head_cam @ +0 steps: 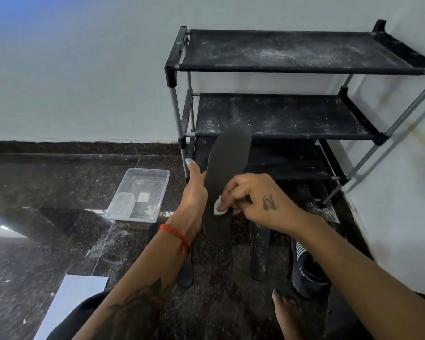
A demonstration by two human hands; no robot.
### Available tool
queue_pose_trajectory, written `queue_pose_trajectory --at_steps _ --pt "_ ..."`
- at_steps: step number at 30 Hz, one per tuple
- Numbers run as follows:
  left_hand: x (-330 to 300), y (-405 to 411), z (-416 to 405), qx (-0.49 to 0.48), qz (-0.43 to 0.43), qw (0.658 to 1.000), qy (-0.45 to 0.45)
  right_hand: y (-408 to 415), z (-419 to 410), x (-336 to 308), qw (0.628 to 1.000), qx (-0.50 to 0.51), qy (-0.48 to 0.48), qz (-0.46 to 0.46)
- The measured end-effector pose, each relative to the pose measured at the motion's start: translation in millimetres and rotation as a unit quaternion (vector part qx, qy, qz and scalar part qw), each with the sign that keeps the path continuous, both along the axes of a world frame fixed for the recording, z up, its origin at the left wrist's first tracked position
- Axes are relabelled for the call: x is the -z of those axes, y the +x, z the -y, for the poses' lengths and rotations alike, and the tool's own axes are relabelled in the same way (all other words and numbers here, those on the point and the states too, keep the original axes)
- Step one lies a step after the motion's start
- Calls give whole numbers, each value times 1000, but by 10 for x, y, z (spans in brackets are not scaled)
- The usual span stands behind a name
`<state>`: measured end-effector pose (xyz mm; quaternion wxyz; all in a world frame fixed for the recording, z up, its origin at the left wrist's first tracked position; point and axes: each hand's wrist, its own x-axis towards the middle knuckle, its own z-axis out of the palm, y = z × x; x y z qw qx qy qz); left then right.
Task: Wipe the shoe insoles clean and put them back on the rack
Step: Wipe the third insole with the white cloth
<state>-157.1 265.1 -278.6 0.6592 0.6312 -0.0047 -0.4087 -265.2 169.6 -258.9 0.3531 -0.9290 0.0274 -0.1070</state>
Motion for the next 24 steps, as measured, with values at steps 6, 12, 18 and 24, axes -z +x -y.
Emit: queue_pose_trajectory --at_steps 6,12,18,24 --pt "-34 -37 7 18 -55 998 -31 -63 215 -72 991 115 -59 -21" --pt "-30 -28 2 37 -117 987 -102 8 141 -135 904 276 326 -18" --pt "-62 -97 -10 134 -143 972 -129 81 86 -132 880 336 332 45" --pt "-58 -123 -38 150 -169 962 -150 92 46 -51 948 315 23 31"
